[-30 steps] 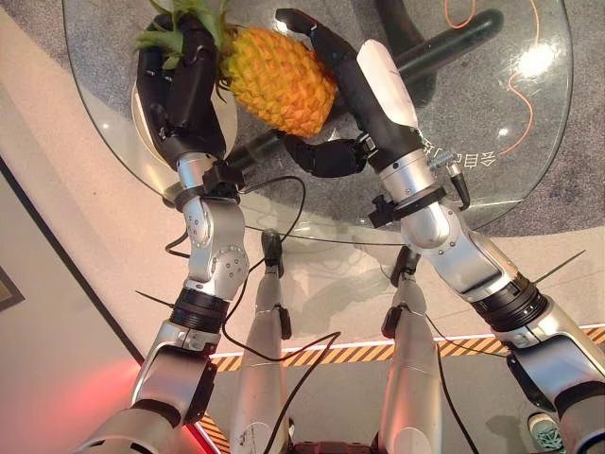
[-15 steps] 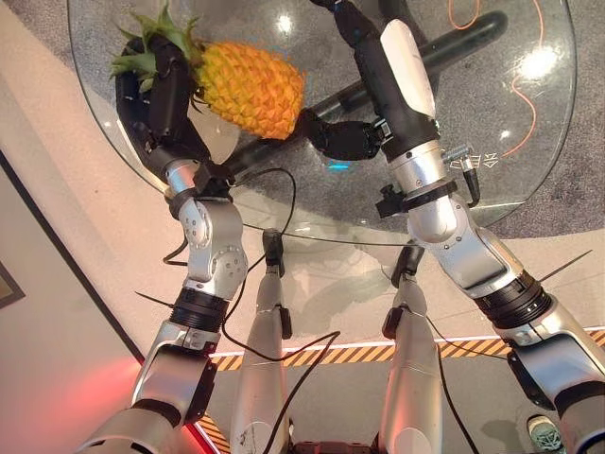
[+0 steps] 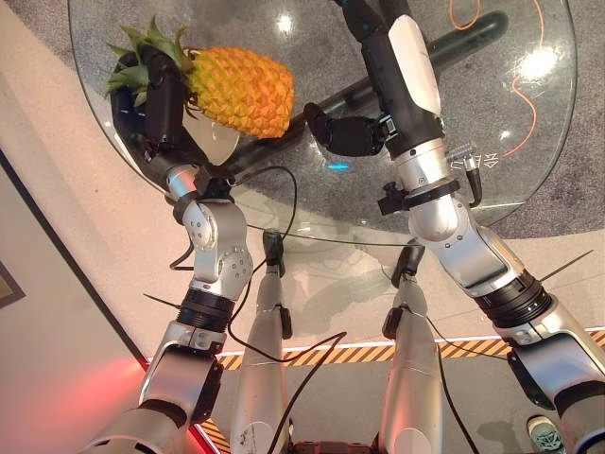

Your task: Pick up the fruit to the plate

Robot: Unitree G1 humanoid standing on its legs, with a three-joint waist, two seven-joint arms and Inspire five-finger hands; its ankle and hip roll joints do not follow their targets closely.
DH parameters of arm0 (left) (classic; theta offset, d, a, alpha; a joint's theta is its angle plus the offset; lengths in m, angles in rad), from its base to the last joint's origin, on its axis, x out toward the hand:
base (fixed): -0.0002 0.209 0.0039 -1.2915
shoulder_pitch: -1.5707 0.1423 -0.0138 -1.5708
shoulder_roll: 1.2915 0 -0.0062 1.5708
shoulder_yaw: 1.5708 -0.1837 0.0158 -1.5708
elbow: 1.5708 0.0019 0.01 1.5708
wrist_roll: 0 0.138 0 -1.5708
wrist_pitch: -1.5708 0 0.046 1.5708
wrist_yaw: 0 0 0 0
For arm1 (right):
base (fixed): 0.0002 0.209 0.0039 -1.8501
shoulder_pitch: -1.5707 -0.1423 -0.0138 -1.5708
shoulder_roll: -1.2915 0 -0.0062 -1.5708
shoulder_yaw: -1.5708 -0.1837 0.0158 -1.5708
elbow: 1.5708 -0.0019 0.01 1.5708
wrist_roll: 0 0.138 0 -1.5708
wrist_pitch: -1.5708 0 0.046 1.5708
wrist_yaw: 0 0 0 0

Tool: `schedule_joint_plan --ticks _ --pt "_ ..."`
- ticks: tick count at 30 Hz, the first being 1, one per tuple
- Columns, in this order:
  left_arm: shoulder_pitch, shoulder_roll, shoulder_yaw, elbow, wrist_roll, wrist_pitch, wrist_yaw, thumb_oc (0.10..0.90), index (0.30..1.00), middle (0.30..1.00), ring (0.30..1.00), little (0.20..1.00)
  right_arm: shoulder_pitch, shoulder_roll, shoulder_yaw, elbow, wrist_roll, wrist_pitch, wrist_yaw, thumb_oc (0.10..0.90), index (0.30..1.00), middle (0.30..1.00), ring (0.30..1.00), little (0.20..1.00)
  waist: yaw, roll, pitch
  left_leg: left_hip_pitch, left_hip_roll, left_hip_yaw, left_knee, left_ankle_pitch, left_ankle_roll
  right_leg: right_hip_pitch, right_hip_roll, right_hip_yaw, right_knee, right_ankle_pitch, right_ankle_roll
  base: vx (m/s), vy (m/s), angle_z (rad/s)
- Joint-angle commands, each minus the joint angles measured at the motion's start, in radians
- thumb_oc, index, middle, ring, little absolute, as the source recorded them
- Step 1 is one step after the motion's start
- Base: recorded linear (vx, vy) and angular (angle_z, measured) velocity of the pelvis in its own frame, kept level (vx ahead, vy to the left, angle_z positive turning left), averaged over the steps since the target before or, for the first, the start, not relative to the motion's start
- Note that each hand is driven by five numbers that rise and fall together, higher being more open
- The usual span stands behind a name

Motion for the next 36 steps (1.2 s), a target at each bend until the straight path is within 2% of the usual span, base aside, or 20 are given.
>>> schedule_joint_plan --ticks 1,9,18,25,28,31,36 --pt "-0.146 0.055 0.057 -0.065 0.152 -0.151 0.005 0.100 0.300 0.300 0.300 0.200 -0.069 0.017 -0.087 -0.063 -0.015 -0.056 -0.108 0.800 0.900 0.900 0.900 0.900 -0.009 -0.005 -0.017 0.015 -0.011 -0.035 0.033 -0.034 0.002 0.011 0.005 -0.030 -0.024 0.051 0.015 0.00 0.000 0.00" --pt "-0.128 0.073 0.073 -0.050 0.240 -0.177 0.051 0.100 0.300 0.300 0.300 0.200 0.008 0.003 -0.164 -0.012 -0.001 -0.071 -0.237 0.800 0.900 0.900 0.900 0.900 -0.023 -0.008 -0.017 0.006 -0.009 -0.031 0.036 -0.039 0.003 -0.006 0.012 -0.019 -0.017 0.048 0.014 0.01 0.001 0.01" --pt "-0.132 0.112 0.102 0.028 0.346 -0.253 0.153 0.100 0.300 0.300 0.300 0.200 0.113 0.002 -0.264 0.134 0.130 -0.131 -0.435 0.800 0.900 0.900 0.900 0.900 -0.043 -0.012 -0.017 0.010 -0.002 -0.020 0.049 -0.047 0.001 -0.013 0.018 -0.007 -0.004 0.043 0.012 0.00 0.015 0.00" --pt "-0.185 0.182 0.120 0.159 0.438 -0.307 0.321 0.100 0.300 0.300 0.300 0.200 0.148 -0.005 -0.342 0.347 0.431 -0.222 -0.538 0.800 0.900 0.900 0.900 0.900 -0.054 -0.017 -0.017 0.025 0.008 -0.011 0.045 -0.059 -0.006 -0.008 0.030 -0.005 0.005 0.027 0.009 0.00 0.000 0.00" --pt "-0.210 0.206 0.116 0.201 0.452 -0.311 0.356 0.100 0.300 0.300 0.300 0.200 0.143 -0.006 -0.356 0.435 0.514 -0.263 -0.535 0.800 0.900 0.900 0.900 0.900 -0.057 -0.020 -0.017 0.021 0.010 -0.008 0.044 -0.052 -0.008 -0.011 0.032 -0.005 0.002 0.033 0.004 0.00 0.000 0.00" --pt "-0.247 0.248 0.104 0.269 0.475 -0.315 0.402 0.100 0.300 0.300 0.300 0.200 0.134 -0.011 -0.366 0.568 0.650 -0.316 -0.515 0.800 0.900 0.900 0.900 0.900 -0.058 -0.025 -0.017 0.028 0.017 -0.004 0.049 -0.062 -0.013 -0.005 0.036 -0.006 0.007 0.022 0.002 0.00 0.000 0.00" --pt "-0.295 0.292 0.078 0.335 0.524 -0.293 0.459 0.100 0.300 0.300 0.300 0.200 0.115 -0.015 -0.368 0.701 0.772 -0.341 -0.496 0.800 0.900 0.900 0.900 0.900 -0.057 -0.028 -0.017 0.025 0.021 -0.006 0.056 -0.063 -0.018 -0.004 0.040 -0.008 0.011 0.019 -0.003 0.00 0.000 0.00"
